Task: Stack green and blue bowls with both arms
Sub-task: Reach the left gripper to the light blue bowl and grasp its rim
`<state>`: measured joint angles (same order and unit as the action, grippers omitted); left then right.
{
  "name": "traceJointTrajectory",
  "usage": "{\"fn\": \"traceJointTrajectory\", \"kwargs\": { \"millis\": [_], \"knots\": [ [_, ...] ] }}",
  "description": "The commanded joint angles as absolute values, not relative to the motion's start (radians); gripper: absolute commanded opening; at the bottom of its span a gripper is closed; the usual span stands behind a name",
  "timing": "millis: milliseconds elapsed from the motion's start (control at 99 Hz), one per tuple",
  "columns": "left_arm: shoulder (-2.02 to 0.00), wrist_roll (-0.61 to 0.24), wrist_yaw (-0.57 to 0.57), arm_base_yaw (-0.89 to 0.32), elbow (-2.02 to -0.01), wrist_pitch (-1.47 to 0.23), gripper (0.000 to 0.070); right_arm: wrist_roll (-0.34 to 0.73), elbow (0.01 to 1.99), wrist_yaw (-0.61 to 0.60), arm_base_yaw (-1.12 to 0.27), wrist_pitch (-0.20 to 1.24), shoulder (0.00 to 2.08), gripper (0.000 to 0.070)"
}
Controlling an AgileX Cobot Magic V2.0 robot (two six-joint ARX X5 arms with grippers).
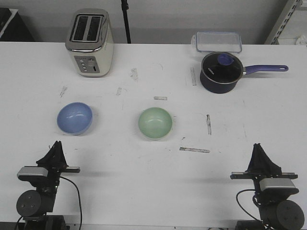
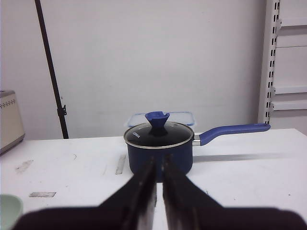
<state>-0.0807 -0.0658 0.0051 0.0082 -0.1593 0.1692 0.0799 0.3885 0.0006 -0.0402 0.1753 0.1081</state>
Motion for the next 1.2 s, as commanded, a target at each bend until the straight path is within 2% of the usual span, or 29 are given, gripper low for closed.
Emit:
{"fn": "traceJointTrajectory", "kwargs": {
  "millis": [0, 404, 838, 929, 1061, 1192],
  "knots": [
    [-0.123, -0.069, 0.007, 0.008, -0.2, 0.179, 0.0004, 0.089, 0.39, 0.0, -0.041, 0.165, 0.104, 0.0013],
    [-0.557, -0.054, 0.007, 0.008, -0.459, 0.137, 0.0003, 0.089, 0.39, 0.0, -0.041, 0.165, 0.104, 0.0013],
    [-0.983, -0.035, 0.006, 0.008, -0.766, 0.012, 0.0004, 0.089, 0.39, 0.0, -0.041, 0.165, 0.104, 0.0013],
    [-1.051, -0.073, 0.006, 0.009, -0.823, -0.028, 0.0004, 0.089, 0.39, 0.0, -0.041, 0.165, 0.104, 0.0013],
    [-1.149, -0.204, 0.007, 0.018, -0.926, -0.156, 0.0003, 0.089, 0.39, 0.0, -0.041, 0.165, 0.104, 0.0013],
    [-1.236, -0.224, 0.007, 0.035, -1.032, -0.31, 0.0003, 0.089, 0.39, 0.0, -0.041, 0.165, 0.104, 0.0013]
  ]
}}
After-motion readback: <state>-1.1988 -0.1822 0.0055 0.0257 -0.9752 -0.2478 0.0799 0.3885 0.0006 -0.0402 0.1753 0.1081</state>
